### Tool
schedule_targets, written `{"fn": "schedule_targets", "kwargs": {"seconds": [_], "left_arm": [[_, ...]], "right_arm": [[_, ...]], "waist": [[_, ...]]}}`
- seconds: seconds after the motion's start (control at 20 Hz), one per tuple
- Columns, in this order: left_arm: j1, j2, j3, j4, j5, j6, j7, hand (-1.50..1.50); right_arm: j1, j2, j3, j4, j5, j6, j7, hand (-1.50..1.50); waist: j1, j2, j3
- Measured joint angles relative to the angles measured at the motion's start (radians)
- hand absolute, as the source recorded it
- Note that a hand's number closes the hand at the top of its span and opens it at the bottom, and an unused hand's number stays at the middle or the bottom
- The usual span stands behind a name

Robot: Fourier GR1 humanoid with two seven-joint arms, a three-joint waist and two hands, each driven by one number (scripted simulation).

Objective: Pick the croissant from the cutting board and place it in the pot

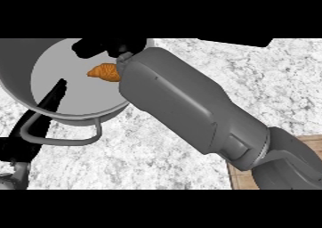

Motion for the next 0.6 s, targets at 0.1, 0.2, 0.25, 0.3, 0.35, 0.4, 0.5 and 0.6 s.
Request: {"fn": "schedule_targets", "kwargs": {"seconds": [0.1,0.2,0.25,0.3,0.35,0.4,0.5,0.6], "left_arm": [[0.000,-0.003,-0.001,0.000,-0.002,0.002,-0.002,0.00],[-0.001,-0.005,0.001,0.000,-0.005,0.008,0.003,0.00],[0.000,-0.004,0.002,0.003,-0.004,0.006,-0.002,0.00],[0.001,-0.005,0.004,0.006,-0.004,0.006,-0.004,0.00],[0.004,-0.005,0.005,0.008,-0.004,0.005,-0.009,0.00],[0.010,-0.007,0.007,0.009,-0.006,0.007,-0.015,0.00],[0.014,-0.002,0.014,0.011,-0.003,0.007,-0.010,0.00],[0.026,-0.005,0.020,0.017,-0.004,0.008,-0.024,0.00]], "right_arm": [[0.004,-0.001,-0.030,-0.026,-0.029,-0.063,-0.058,-1.50],[0.010,-0.002,-0.068,-0.058,-0.064,-0.119,-0.116,-1.50],[0.017,-0.002,-0.085,-0.075,-0.085,-0.140,-0.145,-1.50],[0.020,-0.002,-0.098,-0.091,-0.108,-0.156,-0.168,-1.50],[0.030,-0.003,-0.112,-0.107,-0.133,-0.168,-0.192,-1.50],[0.040,-0.002,-0.127,-0.123,-0.162,-0.173,-0.215,-1.50],[0.060,-0.002,-0.146,-0.149,-0.221,-0.174,-0.263,-1.50],[0.085,-0.001,-0.154,-0.175,-0.282,-0.167,-0.309,-1.50]], "waist": [[0.002,0.001,0.001],[-0.001,0.000,0.002],[-0.002,0.000,0.003],[-0.004,-0.001,0.003],[-0.005,-0.002,0.003],[-0.009,-0.005,0.003],[-0.018,-0.009,0.003],[-0.027,-0.013,0.004]]}}
